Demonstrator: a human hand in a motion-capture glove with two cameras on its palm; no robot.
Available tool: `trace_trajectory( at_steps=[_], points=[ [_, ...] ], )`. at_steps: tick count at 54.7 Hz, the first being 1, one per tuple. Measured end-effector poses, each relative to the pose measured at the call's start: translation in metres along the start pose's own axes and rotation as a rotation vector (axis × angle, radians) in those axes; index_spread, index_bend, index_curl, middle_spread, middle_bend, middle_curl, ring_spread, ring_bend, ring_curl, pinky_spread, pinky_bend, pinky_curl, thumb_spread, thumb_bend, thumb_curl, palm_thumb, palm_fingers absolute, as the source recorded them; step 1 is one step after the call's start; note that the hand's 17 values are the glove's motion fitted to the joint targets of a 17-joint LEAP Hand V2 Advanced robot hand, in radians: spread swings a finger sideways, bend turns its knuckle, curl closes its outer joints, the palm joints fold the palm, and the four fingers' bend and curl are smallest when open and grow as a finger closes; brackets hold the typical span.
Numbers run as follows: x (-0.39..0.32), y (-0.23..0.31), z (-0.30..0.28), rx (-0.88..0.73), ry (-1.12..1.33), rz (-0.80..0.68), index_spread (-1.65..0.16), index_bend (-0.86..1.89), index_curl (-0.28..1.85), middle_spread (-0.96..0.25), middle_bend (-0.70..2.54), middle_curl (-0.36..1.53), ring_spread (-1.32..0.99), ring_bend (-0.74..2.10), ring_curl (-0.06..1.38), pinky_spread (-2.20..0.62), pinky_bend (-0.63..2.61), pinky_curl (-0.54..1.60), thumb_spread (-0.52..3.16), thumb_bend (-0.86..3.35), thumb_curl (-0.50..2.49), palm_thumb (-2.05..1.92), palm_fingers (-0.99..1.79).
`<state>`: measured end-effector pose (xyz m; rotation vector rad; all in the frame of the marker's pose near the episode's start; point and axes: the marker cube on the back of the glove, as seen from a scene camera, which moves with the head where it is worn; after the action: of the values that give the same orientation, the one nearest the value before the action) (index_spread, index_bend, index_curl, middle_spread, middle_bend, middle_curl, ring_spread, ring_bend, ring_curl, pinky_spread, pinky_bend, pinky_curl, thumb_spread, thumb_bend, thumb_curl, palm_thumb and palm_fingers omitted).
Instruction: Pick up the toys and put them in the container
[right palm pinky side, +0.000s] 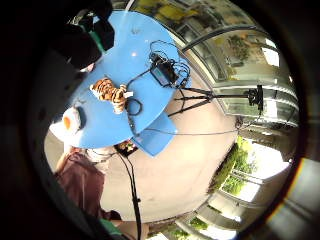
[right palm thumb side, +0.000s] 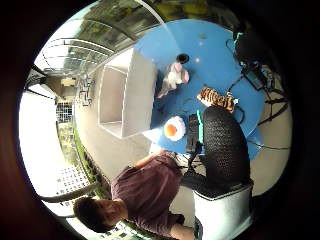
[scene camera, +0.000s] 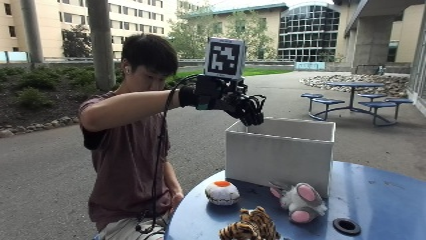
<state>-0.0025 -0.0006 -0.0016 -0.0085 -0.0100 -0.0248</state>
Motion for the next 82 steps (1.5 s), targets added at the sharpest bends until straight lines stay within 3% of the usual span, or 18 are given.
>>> trace_trajectory(
  at_steps=[12,30,39,49,55,57,58,59,61,62,63,67,71,82],
  points=[
    [-0.002,-0.018,-0.002,-0.035,0.02,0.019,-0.17,0.18,0.15,-0.17,0.25,0.12,-0.2,0.45,0.14,-0.08,0.48,0.2,1.16,0.18,0.1,0.16,0.53],
    [0.001,-0.053,0.025,-0.122,0.001,0.052,-0.21,0.14,0.2,-0.19,0.26,0.21,-0.25,0.52,0.18,-0.1,0.55,0.26,1.49,0.17,0.2,0.1,0.43],
    [0.013,-0.078,0.1,-0.222,0.071,0.16,-0.22,0.08,0.18,-0.2,0.22,0.24,-0.24,0.58,0.21,-0.07,0.7,0.32,1.48,0.13,0.22,0.06,0.23],
    [0.021,-0.086,0.207,-0.383,0.059,0.099,-0.19,0.01,0.13,-0.1,0.21,0.28,-0.13,0.55,0.21,-0.02,0.92,0.38,1.36,0.05,0.25,0.03,-0.12],
    [0.032,-0.086,0.276,-0.485,0.054,0.086,-0.15,0.02,0.11,-0.04,0.23,0.3,-0.09,0.57,0.22,0.0,0.94,0.38,1.3,0.06,0.28,0.1,-0.17],
    [0.033,-0.087,0.285,-0.473,0.053,0.085,-0.14,0.0,0.09,-0.05,0.36,0.35,-0.13,0.71,0.26,-0.01,0.84,0.36,1.33,0.12,0.3,0.21,-0.02],
    [0.034,-0.088,0.288,-0.456,0.048,0.085,-0.14,0.01,0.09,-0.03,0.3,0.33,-0.1,0.66,0.24,0.0,0.9,0.38,1.3,0.08,0.29,0.16,-0.14],
    [0.035,-0.089,0.29,-0.435,0.04,0.086,-0.13,0.04,0.09,-0.07,0.49,0.4,-0.17,0.84,0.3,-0.03,0.76,0.33,1.36,0.16,0.32,0.29,0.17],
    [0.037,-0.09,0.292,-0.395,0.022,0.09,-0.13,0.07,0.07,-0.09,0.61,0.42,-0.22,0.9,0.28,-0.06,0.68,0.29,1.38,0.2,0.33,0.35,0.31],
    [0.038,-0.091,0.293,-0.381,0.011,0.092,-0.14,0.19,0.1,-0.11,0.74,0.46,-0.26,0.96,0.3,-0.1,0.62,0.28,1.42,0.24,0.35,0.42,0.54],
    [0.039,-0.091,0.293,-0.371,0.0,0.092,-0.13,0.18,0.1,-0.12,0.76,0.46,-0.28,0.97,0.29,-0.12,0.59,0.25,1.43,0.26,0.36,0.45,0.55],
    [0.041,-0.094,0.294,-0.334,-0.028,0.099,-0.13,0.15,0.09,-0.16,0.98,0.52,-0.31,1.1,0.33,-0.29,0.63,0.25,1.5,0.38,0.41,0.63,1.2],
    [0.04,-0.096,0.296,-0.306,-0.036,0.097,-0.13,0.33,0.18,-0.17,0.97,0.53,-0.31,1.18,0.4,-0.39,0.63,0.29,1.52,0.48,0.49,0.8,1.38],
    [0.03,-0.105,0.297,-0.3,-0.079,0.104,-0.11,1.02,0.43,-0.22,0.84,0.49,-0.3,1.16,0.43,-0.48,0.68,0.34,1.64,0.75,0.65,1.06,1.45]
  ],
)
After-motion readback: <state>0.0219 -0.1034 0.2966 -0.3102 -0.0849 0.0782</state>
